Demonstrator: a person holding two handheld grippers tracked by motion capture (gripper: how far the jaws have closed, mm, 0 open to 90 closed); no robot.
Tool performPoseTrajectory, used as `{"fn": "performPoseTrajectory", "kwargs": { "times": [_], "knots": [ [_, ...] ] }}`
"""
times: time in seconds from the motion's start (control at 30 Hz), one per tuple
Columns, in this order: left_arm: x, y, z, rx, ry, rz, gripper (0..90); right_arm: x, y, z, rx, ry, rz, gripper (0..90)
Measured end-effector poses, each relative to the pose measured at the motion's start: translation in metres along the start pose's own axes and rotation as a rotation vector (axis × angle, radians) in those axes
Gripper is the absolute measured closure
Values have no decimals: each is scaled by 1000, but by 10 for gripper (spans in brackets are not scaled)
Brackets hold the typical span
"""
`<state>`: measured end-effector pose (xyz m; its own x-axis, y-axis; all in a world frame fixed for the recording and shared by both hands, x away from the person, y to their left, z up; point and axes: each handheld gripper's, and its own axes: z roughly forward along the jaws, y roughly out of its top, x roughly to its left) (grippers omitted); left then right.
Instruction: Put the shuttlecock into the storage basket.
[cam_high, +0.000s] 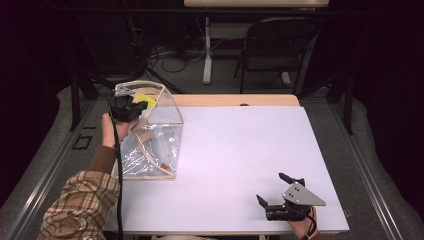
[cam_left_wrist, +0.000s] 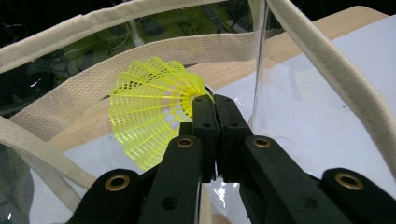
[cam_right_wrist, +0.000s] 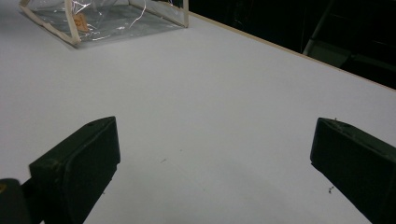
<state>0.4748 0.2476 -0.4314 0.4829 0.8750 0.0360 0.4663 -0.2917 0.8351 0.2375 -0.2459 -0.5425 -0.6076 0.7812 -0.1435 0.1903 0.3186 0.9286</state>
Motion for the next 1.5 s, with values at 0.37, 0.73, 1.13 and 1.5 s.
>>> {"fn": "performPoseTrajectory", "kwargs": {
  "times": [0.37, 0.73, 1.13, 1.5],
  "knots": [
    [4, -2, 2, -21, 23, -12, 659, 0, 0, 0, 0, 0, 0, 9],
    [5, -1, -26, -124, 42, -48, 405, -1, -1, 0, -3, 2, 3, 9],
    [-1, -6, -52, -195, -6, -49, 155, -2, -2, 0, 1, 1, 9, 9],
    [-16, -27, -68, -241, -8, -50, 21, -2, -1, 0, -7, 10, 7, 8]
  ]
}}
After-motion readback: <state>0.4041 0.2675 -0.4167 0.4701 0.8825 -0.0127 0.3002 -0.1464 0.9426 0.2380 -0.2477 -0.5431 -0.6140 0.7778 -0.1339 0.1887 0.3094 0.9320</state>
